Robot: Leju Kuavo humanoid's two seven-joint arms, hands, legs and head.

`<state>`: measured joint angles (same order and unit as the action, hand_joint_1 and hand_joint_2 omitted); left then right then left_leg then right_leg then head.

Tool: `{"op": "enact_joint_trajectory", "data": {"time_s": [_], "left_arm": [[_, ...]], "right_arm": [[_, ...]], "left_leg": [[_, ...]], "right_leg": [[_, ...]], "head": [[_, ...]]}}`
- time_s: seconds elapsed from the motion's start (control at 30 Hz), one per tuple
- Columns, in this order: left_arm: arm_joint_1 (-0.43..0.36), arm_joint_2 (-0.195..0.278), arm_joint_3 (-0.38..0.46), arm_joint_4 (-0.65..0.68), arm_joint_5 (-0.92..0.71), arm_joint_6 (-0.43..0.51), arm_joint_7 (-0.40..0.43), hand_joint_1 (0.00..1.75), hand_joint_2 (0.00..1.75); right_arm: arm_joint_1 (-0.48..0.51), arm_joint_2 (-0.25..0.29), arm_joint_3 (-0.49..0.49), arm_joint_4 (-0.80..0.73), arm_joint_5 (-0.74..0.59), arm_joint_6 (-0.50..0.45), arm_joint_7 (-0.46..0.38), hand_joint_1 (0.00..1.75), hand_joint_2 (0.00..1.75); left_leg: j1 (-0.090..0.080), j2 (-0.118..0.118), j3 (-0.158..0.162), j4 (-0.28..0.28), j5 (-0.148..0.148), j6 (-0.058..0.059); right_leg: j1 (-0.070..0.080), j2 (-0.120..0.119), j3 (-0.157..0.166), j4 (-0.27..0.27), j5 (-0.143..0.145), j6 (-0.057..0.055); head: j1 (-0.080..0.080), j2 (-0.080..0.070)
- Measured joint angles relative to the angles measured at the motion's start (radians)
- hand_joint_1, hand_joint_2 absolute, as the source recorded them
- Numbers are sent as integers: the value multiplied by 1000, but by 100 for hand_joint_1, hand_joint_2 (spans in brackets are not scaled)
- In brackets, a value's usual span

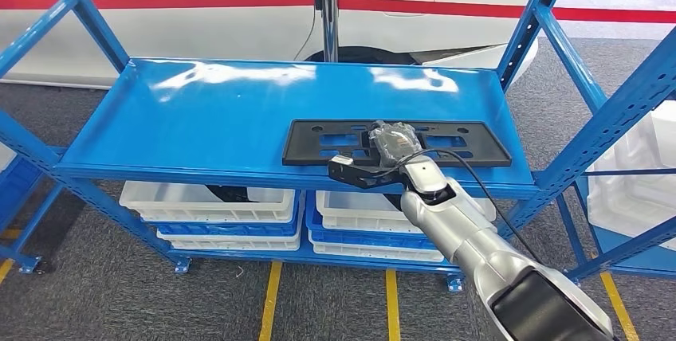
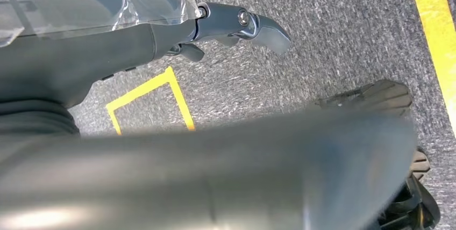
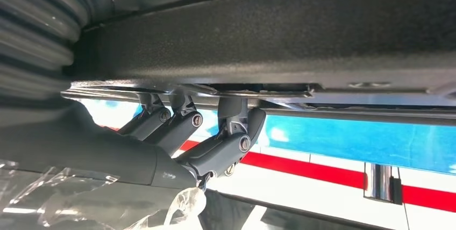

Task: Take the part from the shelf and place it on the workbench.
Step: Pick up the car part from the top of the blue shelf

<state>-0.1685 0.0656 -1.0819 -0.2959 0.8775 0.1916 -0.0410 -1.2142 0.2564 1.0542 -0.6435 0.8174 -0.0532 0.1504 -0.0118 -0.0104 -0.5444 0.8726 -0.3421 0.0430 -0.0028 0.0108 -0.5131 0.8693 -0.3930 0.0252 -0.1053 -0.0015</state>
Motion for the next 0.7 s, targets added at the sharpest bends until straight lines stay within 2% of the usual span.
{"op": "enact_joint_trajectory", "data": {"time_s": [0.23, 0.47, 0.7], "left_arm": [[-1, 0, 0, 0, -27, 5, -13, 0, 175], [-3, 0, 0, 0, -53, -3, -30, 0, 175], [-3, 0, 0, 0, -54, -3, -33, 0, 175]], "right_arm": [[13, -9, 1, -3, 36, -82, 0, 175, 175], [40, -36, 1, -46, 129, -170, 6, 175, 175], [46, -40, 1, -53, 147, -188, 10, 175, 175]], "left_leg": [[0, 0, 0, 0, 0, 0], [0, 0, -1, 0, 0, 0], [0, 0, -1, 0, 0, 0]], "right_leg": [[0, 0, -1, 0, 0, 0], [0, 0, -2, 0, 0, 0], [0, 0, -2, 0, 0, 0]], "head": [[0, 0], [0, 0], [0, 0]]}}
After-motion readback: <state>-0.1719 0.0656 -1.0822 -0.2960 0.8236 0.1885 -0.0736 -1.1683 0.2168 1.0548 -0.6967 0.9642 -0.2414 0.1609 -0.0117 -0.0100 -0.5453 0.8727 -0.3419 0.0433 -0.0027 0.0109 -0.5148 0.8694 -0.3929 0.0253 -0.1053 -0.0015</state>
